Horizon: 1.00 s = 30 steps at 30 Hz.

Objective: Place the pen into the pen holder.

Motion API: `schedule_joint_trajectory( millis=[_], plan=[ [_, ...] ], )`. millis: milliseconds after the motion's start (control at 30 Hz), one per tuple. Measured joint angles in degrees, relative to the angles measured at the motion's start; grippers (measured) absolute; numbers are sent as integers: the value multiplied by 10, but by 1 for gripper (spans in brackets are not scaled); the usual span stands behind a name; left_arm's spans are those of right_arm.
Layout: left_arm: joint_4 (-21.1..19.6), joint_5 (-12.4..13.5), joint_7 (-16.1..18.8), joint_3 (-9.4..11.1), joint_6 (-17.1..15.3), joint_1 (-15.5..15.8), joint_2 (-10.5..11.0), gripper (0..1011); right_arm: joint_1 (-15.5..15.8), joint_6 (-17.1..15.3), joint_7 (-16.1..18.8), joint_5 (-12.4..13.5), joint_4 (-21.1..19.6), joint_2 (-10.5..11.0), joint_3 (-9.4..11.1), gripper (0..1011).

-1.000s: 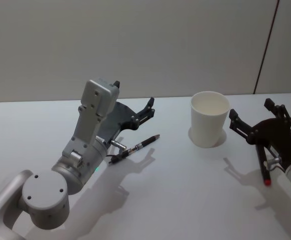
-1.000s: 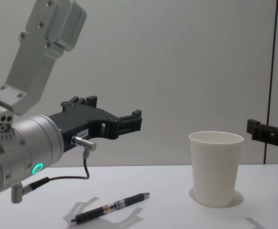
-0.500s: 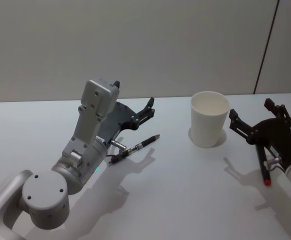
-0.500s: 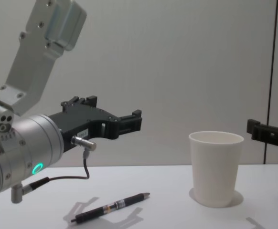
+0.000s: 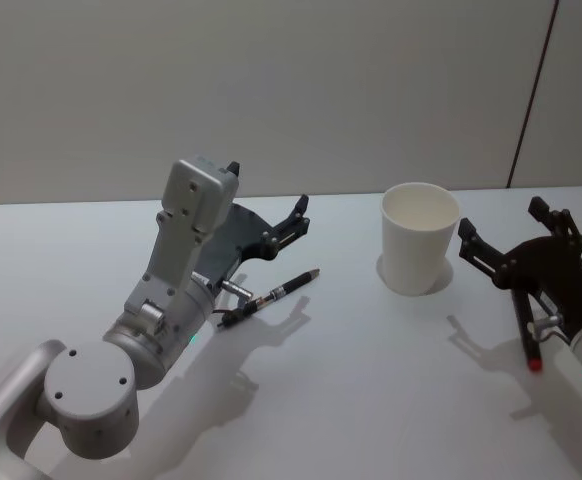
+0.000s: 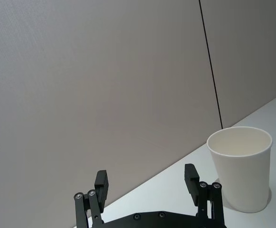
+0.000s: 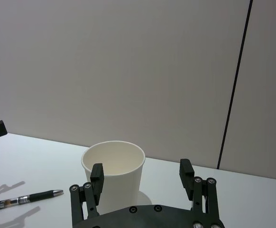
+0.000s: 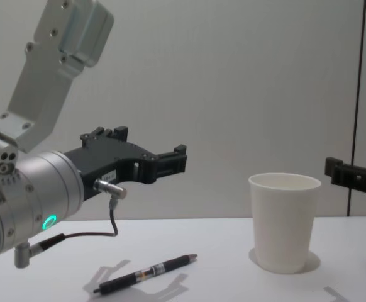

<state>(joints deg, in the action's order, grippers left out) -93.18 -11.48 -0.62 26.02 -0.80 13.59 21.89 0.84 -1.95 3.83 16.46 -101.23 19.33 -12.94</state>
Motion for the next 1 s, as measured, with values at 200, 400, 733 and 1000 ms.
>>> schedule_joint_trajectory(
  millis=[200,400,733,1000],
  plan=[
    [0,0,0,0,0,0,0,1001,0,0,0,0,0,0,0,1002],
    [0,0,0,0,0,0,0,1001,0,0,0,0,0,0,0,1002],
    [0,0,0,0,0,0,0,1001,1,-3,2,1,-4,3,2,1002],
    [0,0,0,0,0,0,0,1001,18,-14,-1,13,-24,17,10,1001]
  ],
)
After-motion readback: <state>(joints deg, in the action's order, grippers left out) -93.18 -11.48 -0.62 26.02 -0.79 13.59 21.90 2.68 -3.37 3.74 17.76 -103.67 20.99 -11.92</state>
